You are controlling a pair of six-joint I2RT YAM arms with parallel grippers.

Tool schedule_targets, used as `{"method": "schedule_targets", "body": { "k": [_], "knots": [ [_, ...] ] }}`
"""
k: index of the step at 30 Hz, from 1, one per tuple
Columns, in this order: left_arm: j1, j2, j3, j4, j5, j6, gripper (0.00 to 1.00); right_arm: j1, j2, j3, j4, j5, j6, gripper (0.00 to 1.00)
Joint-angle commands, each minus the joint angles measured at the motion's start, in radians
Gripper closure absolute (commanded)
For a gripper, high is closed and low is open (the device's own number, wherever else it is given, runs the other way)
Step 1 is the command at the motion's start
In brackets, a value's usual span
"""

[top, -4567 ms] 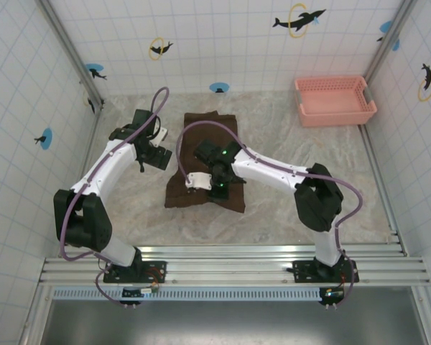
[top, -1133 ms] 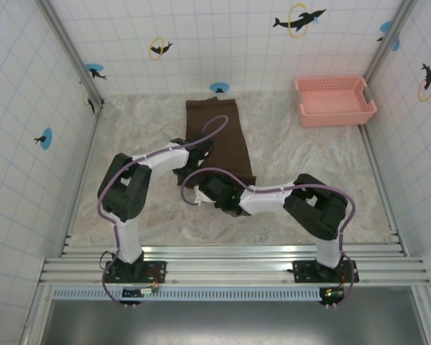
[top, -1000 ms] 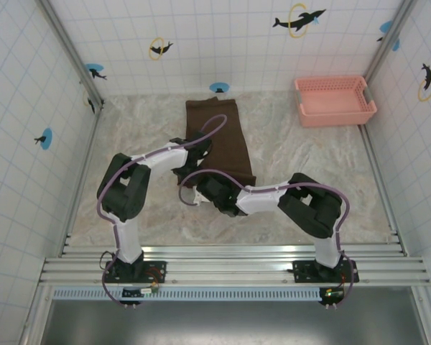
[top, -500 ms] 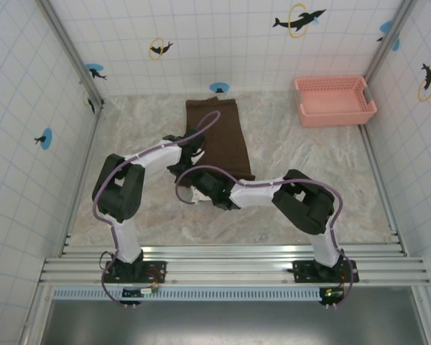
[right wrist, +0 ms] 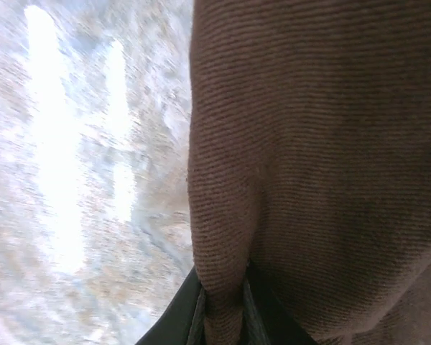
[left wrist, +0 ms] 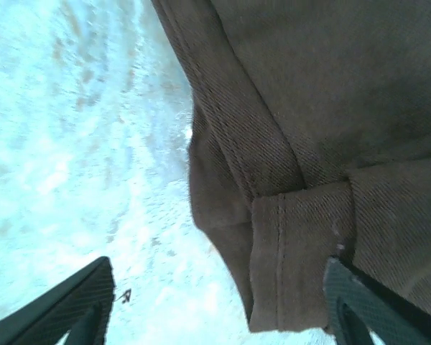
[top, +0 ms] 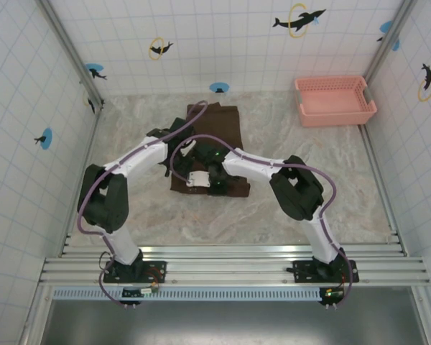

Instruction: Roll up the long pants

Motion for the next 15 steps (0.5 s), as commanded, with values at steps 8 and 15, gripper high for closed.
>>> {"method": "schedule_targets", "body": {
  "k": [8, 15],
  "knots": [
    [0.058, -0.230, -0.012, -0.054, -0.035, 0.058, 0.14, -0.151, 0.060, 0.066, -0.188, -0.696, 0.263, 0.83],
    [0.057, -0.317, -0.098, 0.011, 0.024, 0.098, 0.14, -0.218, 0.120, 0.122, -0.196, -1.096, 0.449, 0.83]
  ]
}}
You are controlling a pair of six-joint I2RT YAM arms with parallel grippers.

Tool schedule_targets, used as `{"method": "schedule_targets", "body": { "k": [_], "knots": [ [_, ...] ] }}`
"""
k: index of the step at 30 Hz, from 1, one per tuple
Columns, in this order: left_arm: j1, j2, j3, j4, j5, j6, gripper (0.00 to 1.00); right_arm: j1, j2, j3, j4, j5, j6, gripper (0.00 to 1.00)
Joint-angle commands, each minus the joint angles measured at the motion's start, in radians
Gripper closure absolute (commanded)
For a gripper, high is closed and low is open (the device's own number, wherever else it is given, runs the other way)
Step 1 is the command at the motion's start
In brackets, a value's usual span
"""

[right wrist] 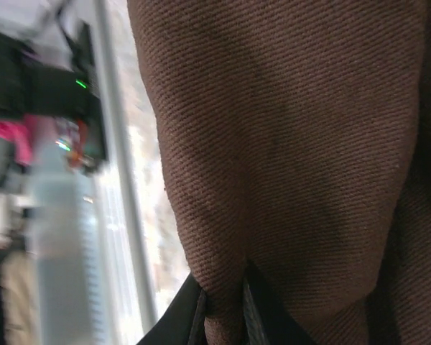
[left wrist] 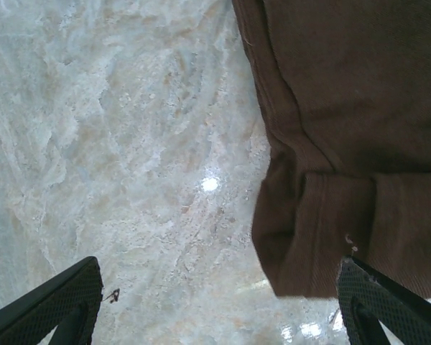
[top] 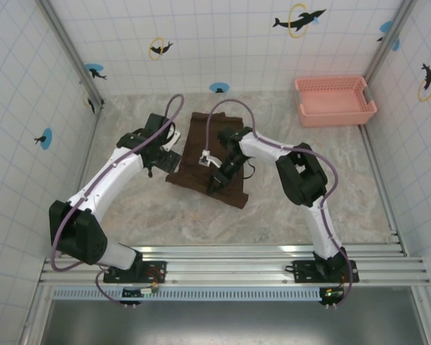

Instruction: Roll up the long pants

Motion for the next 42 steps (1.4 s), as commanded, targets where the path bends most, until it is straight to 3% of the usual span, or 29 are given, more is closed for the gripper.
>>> {"method": "schedule_targets", "body": {
  "k": [1, 3, 11, 13, 14, 15, 26, 36, 42],
  "knots": [
    [0.003, -0.025, -0.025, 0.020, 0.039, 0.038, 0.14, 0.004, 0.071, 0.071, -0.069, -0.307, 0.137, 0.84],
    [0.003, -0.019, -0.028, 0.017, 0.064, 0.045, 0.14, 0.004, 0.119, 0.137, -0.174, -0.324, 0.115, 0.85],
    [-0.003, 0.036, -0.061, 0.074, 0.142, -0.018, 0.14, -0.021, 0.240, 0.289, -0.310, -0.431, 0.072, 0.86],
    [-0.014, 0.067, -0.052, 0.076, 0.135, -0.039, 0.14, -0.039, 0.298, 0.396, -0.530, -0.505, -0.102, 0.86],
    [-0.024, 0.082, -0.047, 0.074, 0.133, -0.041, 0.14, -0.058, 0.361, 0.508, -0.781, -0.522, -0.292, 0.84],
    [-0.032, 0.095, -0.040, 0.072, 0.127, -0.041, 0.14, -0.072, 0.404, 0.573, -0.842, -0.524, -0.338, 0.86],
    [-0.080, 0.197, -0.034, 0.101, 0.083, -0.100, 0.14, -0.124, 0.454, 0.464, -0.842, -0.522, -0.457, 0.87],
    [-0.079, 0.295, 0.044, 0.132, 0.054, -0.166, 0.13, -0.122, 0.503, 0.492, -0.842, -0.522, -0.461, 0.87],
    [-0.079, 0.454, 0.171, 0.081, 0.015, -0.190, 0.13, -0.121, 0.501, 0.491, -0.841, -0.522, -0.467, 0.86]
  ]
}}
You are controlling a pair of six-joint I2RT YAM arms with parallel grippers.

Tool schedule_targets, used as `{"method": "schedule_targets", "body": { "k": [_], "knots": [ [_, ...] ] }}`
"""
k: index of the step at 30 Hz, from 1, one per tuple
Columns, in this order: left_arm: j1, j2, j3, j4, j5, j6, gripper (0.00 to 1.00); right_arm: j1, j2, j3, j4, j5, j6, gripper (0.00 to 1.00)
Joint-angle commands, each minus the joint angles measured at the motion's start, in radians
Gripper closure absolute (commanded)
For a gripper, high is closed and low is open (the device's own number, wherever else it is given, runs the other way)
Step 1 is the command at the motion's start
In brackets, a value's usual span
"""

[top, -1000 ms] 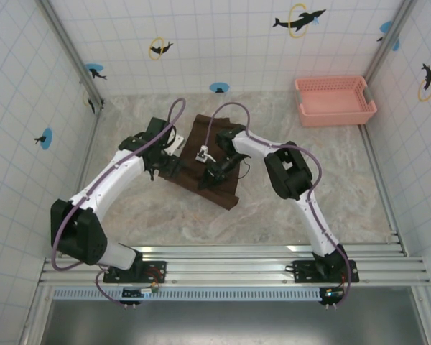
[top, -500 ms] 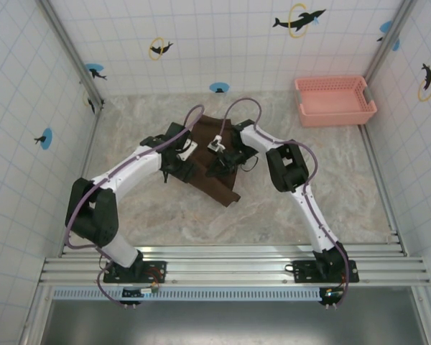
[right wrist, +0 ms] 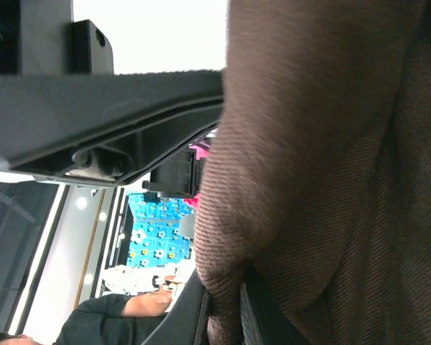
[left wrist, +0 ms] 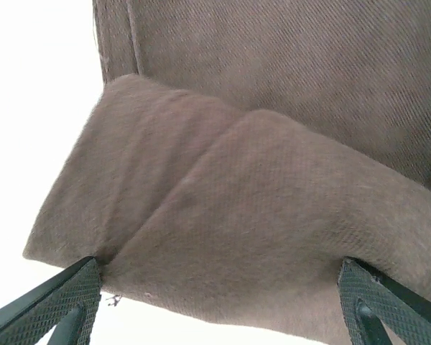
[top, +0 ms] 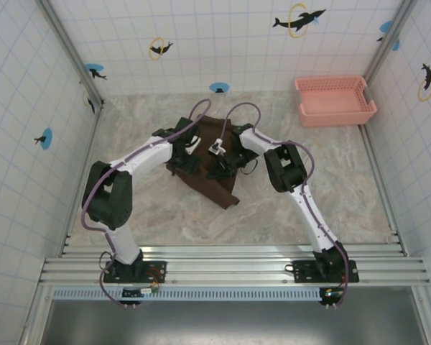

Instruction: Roll up the long pants

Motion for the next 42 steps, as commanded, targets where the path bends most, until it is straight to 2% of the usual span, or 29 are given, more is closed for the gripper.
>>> {"method": "schedule_targets", "body": {
  "k": [1, 3, 5, 8, 9, 14, 18, 19, 20, 21, 22, 23, 24, 25, 26, 27, 29, 31, 33, 38, 41, 42],
  "knots": [
    [0.001, 0.100, 0.083, -0.016, -0.038, -0.041, 0.13, 0.005, 0.025, 0.014, -0.176, -0.016, -0.031, 0.86],
    [0.003, 0.142, 0.097, -0.025, -0.045, -0.053, 0.13, 0.001, 0.019, 0.006, -0.176, -0.016, -0.039, 0.82],
    [0.001, 0.171, 0.094, -0.022, -0.043, -0.059, 0.13, -0.007, 0.005, -0.004, -0.178, -0.016, -0.054, 0.66],
    [0.002, 0.189, 0.074, -0.013, -0.054, -0.062, 0.13, -0.030, -0.028, -0.014, -0.177, -0.016, -0.069, 0.56],
    [0.000, 0.192, 0.068, -0.012, -0.060, -0.065, 0.13, -0.041, -0.039, -0.016, -0.177, -0.014, -0.075, 0.00],
    [0.001, 0.194, 0.049, -0.008, -0.057, -0.070, 0.13, -0.129, -0.135, -0.039, -0.178, -0.009, -0.100, 0.01],
    [0.001, 0.184, 0.045, -0.008, -0.058, -0.073, 0.12, -0.169, -0.231, -0.039, -0.177, 0.118, -0.099, 0.01],
    [0.001, 0.181, 0.045, -0.009, -0.057, -0.071, 0.12, -0.173, -0.254, -0.024, -0.172, 0.162, -0.072, 0.01],
    [0.001, 0.180, 0.046, -0.011, -0.059, -0.070, 0.12, -0.167, -0.288, -0.018, -0.106, 0.242, 0.020, 0.01],
    [0.001, 0.177, 0.046, -0.010, -0.061, -0.070, 0.12, -0.153, -0.359, -0.074, 0.095, 0.389, 0.249, 0.01],
    [0.002, 0.175, 0.046, -0.012, -0.061, -0.068, 0.12, -0.110, -0.510, -0.217, 0.407, 0.790, 0.537, 0.02],
    [0.002, 0.174, 0.048, -0.013, -0.062, -0.070, 0.12, -0.050, -0.631, -0.307, 0.549, 1.225, 0.582, 0.02],
    [0.003, 0.171, 0.048, -0.013, -0.062, -0.070, 0.12, -0.017, -0.716, -0.368, 0.637, 1.360, 0.558, 0.02],
    [0.005, 0.171, 0.047, -0.013, -0.059, -0.071, 0.12, -0.012, -0.787, -0.430, 0.741, 1.376, 0.599, 0.02],
    [0.008, 0.171, 0.047, -0.013, -0.056, -0.073, 0.12, -0.021, -0.826, -0.468, 0.808, 1.341, 0.660, 0.02],
    [0.008, 0.170, 0.048, -0.013, -0.051, -0.074, 0.12, -0.024, -0.825, -0.453, 0.796, 1.295, 0.676, 0.02],
    [0.012, 0.169, 0.052, -0.014, -0.043, -0.077, 0.12, 0.026, -0.777, -0.343, 0.636, 1.423, 0.639, 0.02],
    [0.014, 0.166, 0.055, -0.015, -0.041, -0.076, 0.12, 0.129, -0.781, -0.361, 0.609, 1.586, 0.568, 0.02],
    [0.015, 0.164, 0.060, -0.024, -0.049, -0.073, 0.12, 0.260, -0.838, -0.474, 0.698, 1.718, 0.521, 0.02],
    [0.035, 0.145, 0.042, -0.019, -0.042, -0.071, 0.12, 0.447, -0.999, -0.794, 1.006, 1.692, 0.562, 0.02],
    [0.042, 0.138, 0.039, -0.011, -0.039, -0.071, 0.12, 0.544, -1.012, -0.901, 1.105, 1.754, 0.548, 0.02],
    [0.042, 0.136, 0.039, -0.009, -0.037, -0.070, 0.12, 0.593, -1.010, -0.936, 1.144, 1.810, 0.533, 0.02]
  ]
}}
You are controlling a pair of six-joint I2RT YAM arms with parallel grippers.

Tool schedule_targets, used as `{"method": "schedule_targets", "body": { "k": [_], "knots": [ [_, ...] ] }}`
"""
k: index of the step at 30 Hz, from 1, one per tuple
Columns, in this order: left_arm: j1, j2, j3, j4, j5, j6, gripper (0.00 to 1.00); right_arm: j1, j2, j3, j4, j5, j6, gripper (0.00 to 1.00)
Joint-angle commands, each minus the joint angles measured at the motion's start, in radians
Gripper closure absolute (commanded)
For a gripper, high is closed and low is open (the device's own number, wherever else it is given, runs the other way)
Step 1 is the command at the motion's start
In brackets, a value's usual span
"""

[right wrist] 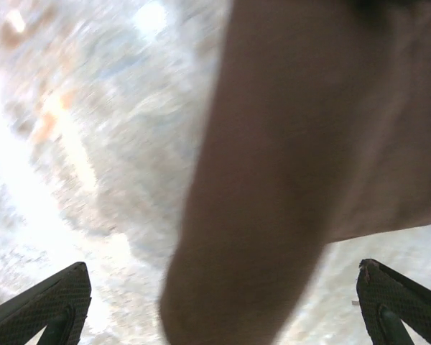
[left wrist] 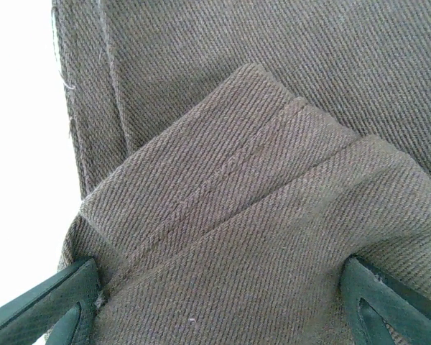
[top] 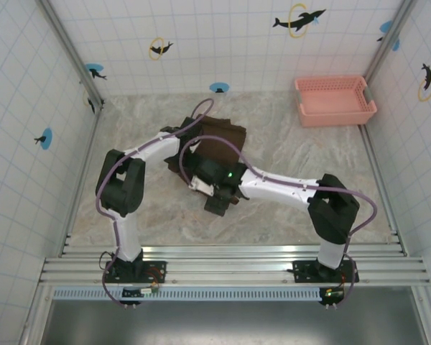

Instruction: Roll up the long pants

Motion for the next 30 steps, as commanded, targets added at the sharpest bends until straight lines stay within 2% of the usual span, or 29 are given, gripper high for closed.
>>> {"method": "schedule_targets", "body": {
  "k": [1, 6, 8, 17, 21, 25, 30],
  "knots": [
    [0.019, -0.009, -0.030, -0.019, -0.026, -0.011, 0.12, 0.083, -0.068, -0.085, 0.216, 0.175, -0.033, 0.02],
    [0.020, -0.003, -0.030, -0.015, -0.010, -0.007, 0.12, 0.188, -0.008, -0.166, 0.375, 0.321, -0.115, 0.02],
    [0.021, -0.001, -0.030, -0.013, -0.004, -0.004, 0.12, 0.194, 0.026, -0.173, 0.403, 0.339, -0.133, 0.02],
    [0.027, -0.002, -0.057, -0.018, 0.010, 0.014, 0.12, 0.230, 0.225, -0.190, 0.578, 0.619, -0.267, 0.02],
    [0.033, -0.010, -0.065, -0.018, 0.017, 0.024, 0.12, 0.234, 0.302, -0.236, 0.737, 0.734, -0.364, 0.01],
    [0.037, -0.024, -0.071, -0.023, 0.023, 0.035, 0.12, 0.230, 0.360, -0.240, 0.798, 0.773, -0.418, 0.19],
    [0.043, -0.043, -0.081, -0.029, 0.036, 0.043, 0.12, 0.211, 0.394, -0.243, 0.838, 0.792, -0.429, 0.34]
  ]
}}
